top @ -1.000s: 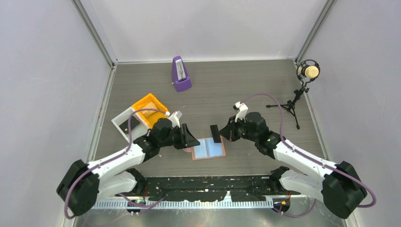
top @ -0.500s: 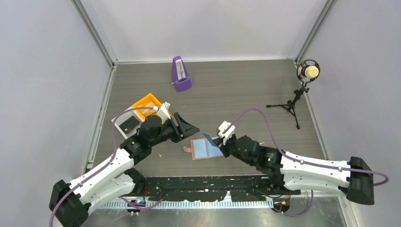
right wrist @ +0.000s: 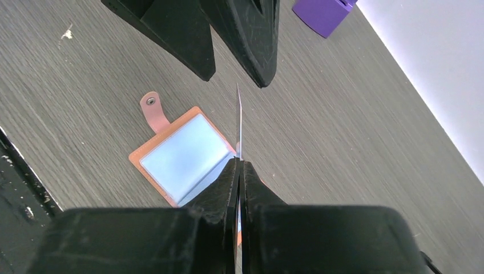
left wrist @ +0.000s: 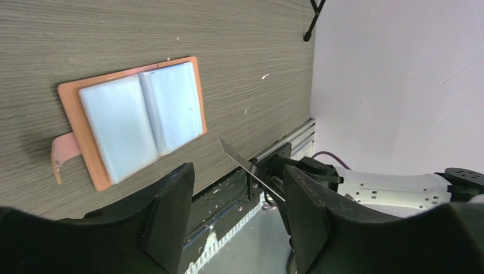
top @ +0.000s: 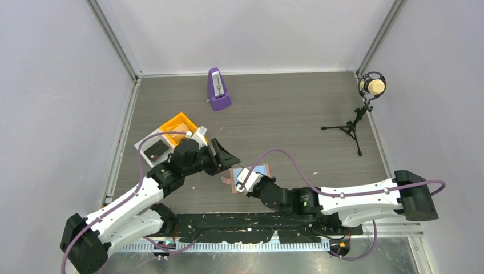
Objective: Take the credit cards out of the card holder
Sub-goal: Remove the credit card from the card holder.
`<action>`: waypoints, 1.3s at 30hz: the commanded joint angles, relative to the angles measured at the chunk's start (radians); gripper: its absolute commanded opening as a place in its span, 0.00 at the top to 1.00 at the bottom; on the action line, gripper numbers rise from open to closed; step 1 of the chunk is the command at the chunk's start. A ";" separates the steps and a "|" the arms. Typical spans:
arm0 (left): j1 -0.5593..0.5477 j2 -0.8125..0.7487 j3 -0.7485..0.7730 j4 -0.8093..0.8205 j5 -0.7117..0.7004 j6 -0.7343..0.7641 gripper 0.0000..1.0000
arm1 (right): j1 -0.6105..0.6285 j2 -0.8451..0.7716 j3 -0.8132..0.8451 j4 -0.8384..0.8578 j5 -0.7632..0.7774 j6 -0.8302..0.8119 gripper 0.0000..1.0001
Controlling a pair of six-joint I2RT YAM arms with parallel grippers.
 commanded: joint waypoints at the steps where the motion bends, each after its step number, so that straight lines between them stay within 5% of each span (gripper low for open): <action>1: -0.004 -0.022 -0.027 -0.019 -0.015 0.012 0.39 | 0.034 0.035 0.056 0.048 0.110 -0.047 0.95; 12: -0.003 0.006 -0.113 0.144 0.038 -0.100 0.46 | 0.097 0.203 0.151 0.046 0.186 -0.112 0.95; 16: -0.003 0.020 -0.121 0.187 0.062 -0.110 0.62 | 0.111 0.258 0.181 0.050 0.203 -0.120 0.95; 20: -0.003 -0.007 -0.146 0.202 0.031 -0.102 0.96 | 0.115 0.285 0.189 0.026 0.215 -0.070 0.95; 25: -0.003 0.003 -0.179 0.281 0.020 -0.054 1.00 | 0.112 0.258 0.178 -0.037 0.181 0.032 0.68; 30: -0.001 0.077 -0.123 0.254 0.078 0.102 1.00 | 0.045 0.124 0.114 -0.073 -0.010 0.160 0.48; 34: -0.002 0.114 -0.110 0.251 0.072 0.181 1.00 | -0.106 -0.067 0.046 -0.080 -0.258 0.298 0.47; 39: -0.002 0.131 -0.187 0.481 0.129 0.242 1.00 | -0.323 -0.231 -0.023 -0.089 -0.524 0.428 0.47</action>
